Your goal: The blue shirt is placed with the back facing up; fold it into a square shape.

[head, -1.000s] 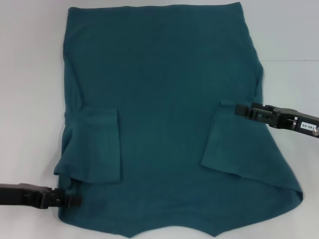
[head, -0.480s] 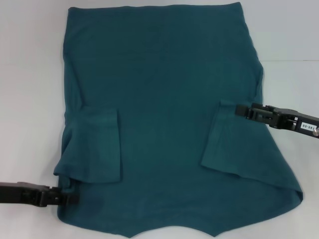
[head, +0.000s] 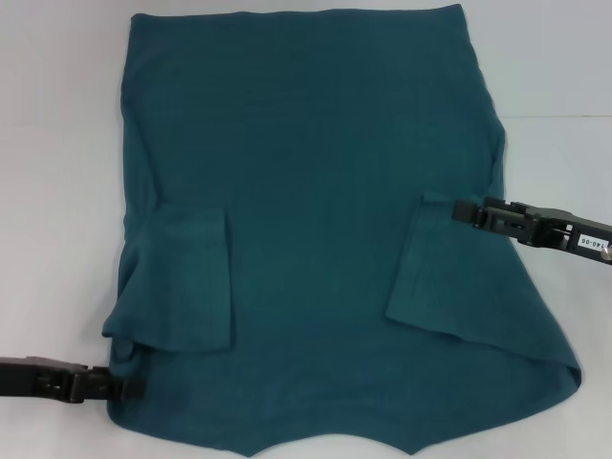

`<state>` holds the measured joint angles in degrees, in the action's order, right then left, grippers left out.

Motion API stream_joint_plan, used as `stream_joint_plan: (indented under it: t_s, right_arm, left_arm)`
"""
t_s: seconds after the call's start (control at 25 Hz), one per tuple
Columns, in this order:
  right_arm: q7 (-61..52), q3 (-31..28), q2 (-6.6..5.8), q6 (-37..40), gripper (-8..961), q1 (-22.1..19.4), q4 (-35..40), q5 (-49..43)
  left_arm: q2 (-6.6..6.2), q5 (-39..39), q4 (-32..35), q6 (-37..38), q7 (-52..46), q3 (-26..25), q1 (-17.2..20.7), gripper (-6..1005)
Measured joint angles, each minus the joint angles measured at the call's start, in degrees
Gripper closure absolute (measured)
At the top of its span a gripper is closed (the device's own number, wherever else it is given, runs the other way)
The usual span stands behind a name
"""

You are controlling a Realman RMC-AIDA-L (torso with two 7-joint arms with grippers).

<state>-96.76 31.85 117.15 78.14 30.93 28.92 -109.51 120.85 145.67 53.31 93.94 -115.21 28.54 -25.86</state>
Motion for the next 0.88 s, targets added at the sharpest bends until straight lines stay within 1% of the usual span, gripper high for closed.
stream_joint_plan:
  t_s: [0.24,0.64,0.88]
  right_arm:
    - [0.0,-0.1,-0.01,0.0,38,0.0,0.0,0.0]
    - [-0.1,-0.7,-0.01,0.0,38,-0.1,0.0,0.0]
    - [-0.1,-0.7,-0.01,0.0,38,-0.1,0.0,0.0]
  left_arm:
    - [0.02,0.0,-0.1,0.0,0.0,0.6,-0.2,289]
    - [0.43,0.1,-0.1,-0.6,0.0,0.9,-1.5,289]
    - [0.38,0.1,-0.3,-0.9,0.0,0.9,-1.5,291]
